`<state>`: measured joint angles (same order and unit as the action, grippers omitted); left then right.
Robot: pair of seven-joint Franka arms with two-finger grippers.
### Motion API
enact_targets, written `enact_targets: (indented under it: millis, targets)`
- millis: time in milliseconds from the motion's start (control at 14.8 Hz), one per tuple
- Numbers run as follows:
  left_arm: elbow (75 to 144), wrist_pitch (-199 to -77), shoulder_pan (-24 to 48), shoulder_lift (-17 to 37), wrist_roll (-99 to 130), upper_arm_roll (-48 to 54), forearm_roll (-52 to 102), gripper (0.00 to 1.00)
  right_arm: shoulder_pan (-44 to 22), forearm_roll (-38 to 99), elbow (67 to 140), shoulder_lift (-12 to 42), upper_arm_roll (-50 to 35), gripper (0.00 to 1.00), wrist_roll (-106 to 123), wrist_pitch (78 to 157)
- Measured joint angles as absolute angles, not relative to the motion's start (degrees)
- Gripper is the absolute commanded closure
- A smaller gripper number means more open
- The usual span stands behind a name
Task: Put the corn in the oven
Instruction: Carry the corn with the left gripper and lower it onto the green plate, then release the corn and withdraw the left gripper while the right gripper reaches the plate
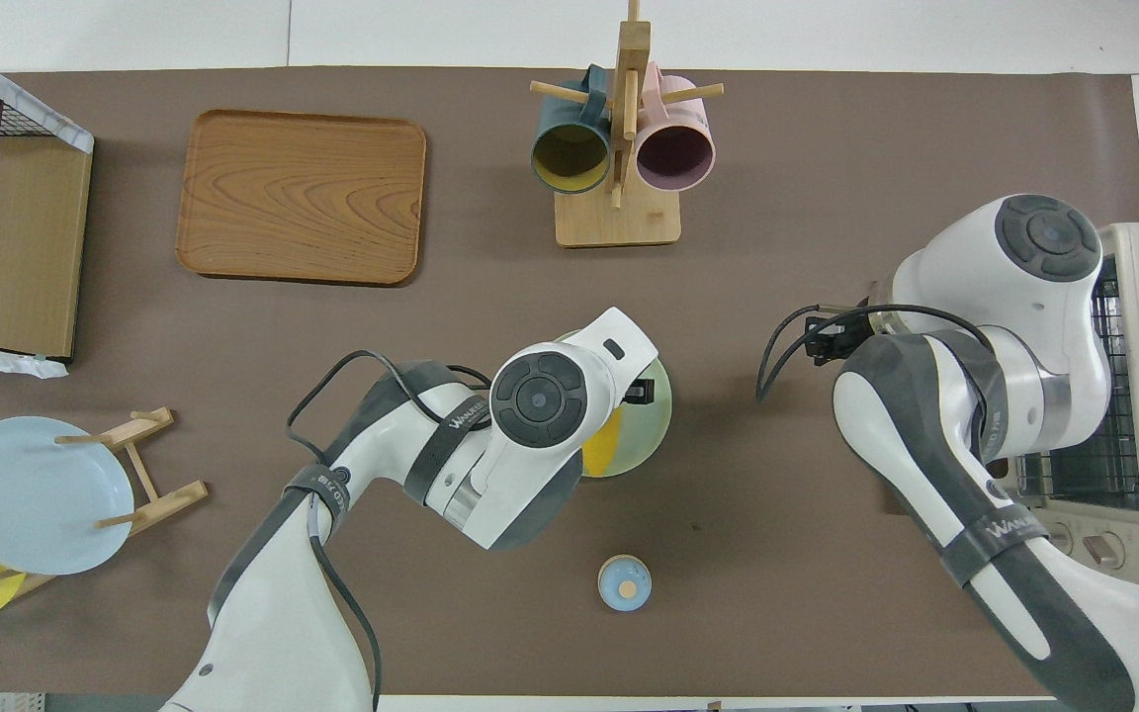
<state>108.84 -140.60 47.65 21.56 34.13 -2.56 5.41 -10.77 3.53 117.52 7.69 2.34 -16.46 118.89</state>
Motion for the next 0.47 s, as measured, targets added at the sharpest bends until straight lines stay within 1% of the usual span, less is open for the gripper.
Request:
enact_targets:
  millis: [202,472]
  targets:
    - [107.9,-136.7,47.0,19.6,34.0,-3.0,5.4,0.0,-10.6,3.5,117.4,6.9,2.5,0.0,-16.2,118.0]
    - [107.5,-128.3,44.9,13.8,32.6,-3.2,5.4,0.0,-10.9,3.5,115.4,5.5,2.4,0.0,-15.9,114.2]
